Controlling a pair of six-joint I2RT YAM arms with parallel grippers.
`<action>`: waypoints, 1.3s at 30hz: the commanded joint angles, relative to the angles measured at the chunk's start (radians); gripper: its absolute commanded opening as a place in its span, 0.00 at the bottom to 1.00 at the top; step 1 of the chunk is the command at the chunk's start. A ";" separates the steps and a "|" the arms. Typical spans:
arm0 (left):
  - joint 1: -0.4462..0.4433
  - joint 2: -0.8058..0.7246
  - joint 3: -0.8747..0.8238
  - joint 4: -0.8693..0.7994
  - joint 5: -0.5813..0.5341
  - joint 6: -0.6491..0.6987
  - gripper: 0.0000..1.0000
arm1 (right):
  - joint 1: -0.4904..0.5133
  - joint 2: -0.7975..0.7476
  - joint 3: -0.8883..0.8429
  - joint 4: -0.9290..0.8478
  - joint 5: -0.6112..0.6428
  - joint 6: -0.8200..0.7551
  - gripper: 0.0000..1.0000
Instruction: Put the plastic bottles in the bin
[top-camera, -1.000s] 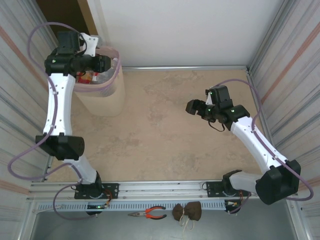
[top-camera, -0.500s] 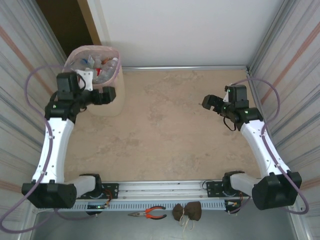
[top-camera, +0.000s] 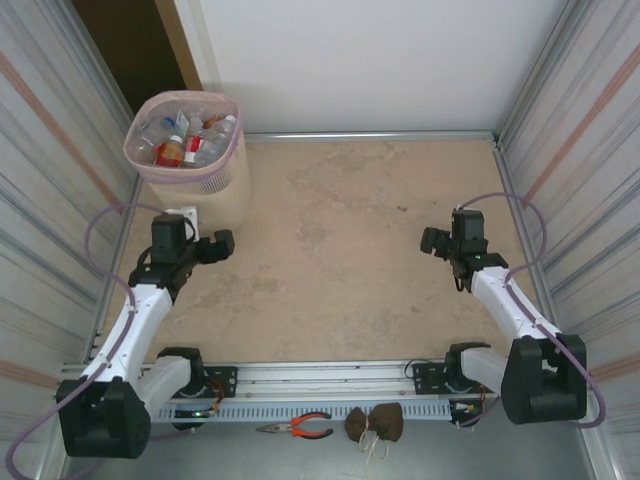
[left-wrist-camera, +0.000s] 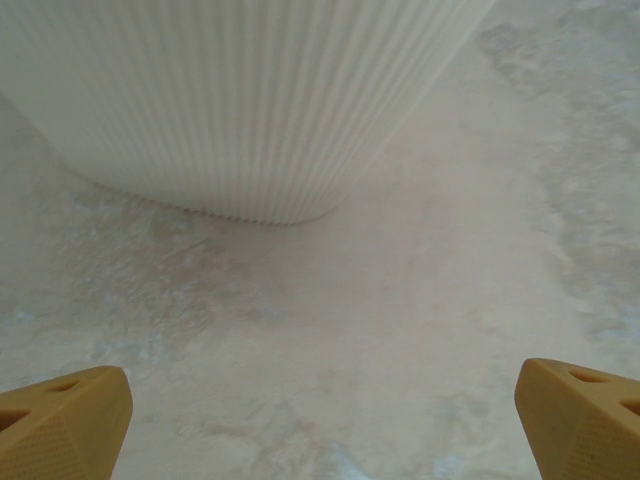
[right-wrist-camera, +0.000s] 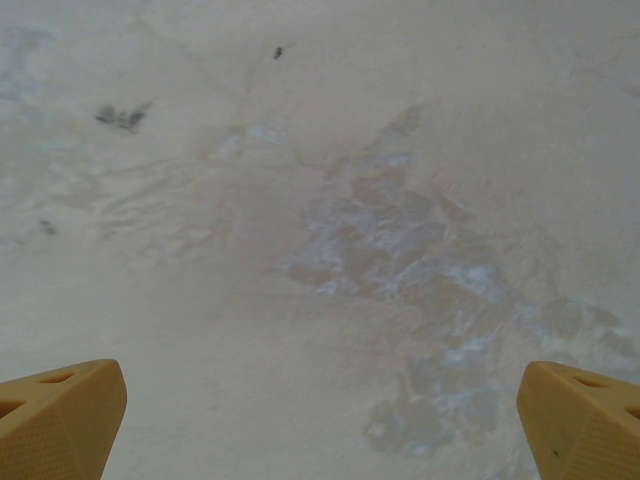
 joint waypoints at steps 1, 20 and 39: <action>-0.003 -0.014 -0.087 0.249 -0.105 0.041 0.99 | -0.017 0.049 -0.034 0.212 0.099 -0.090 0.99; 0.081 0.385 -0.243 1.001 -0.025 0.195 0.99 | -0.063 0.363 -0.176 0.930 0.017 -0.126 0.99; 0.057 0.560 -0.199 1.069 0.103 0.272 0.99 | -0.099 0.417 -0.189 0.990 -0.155 -0.147 0.99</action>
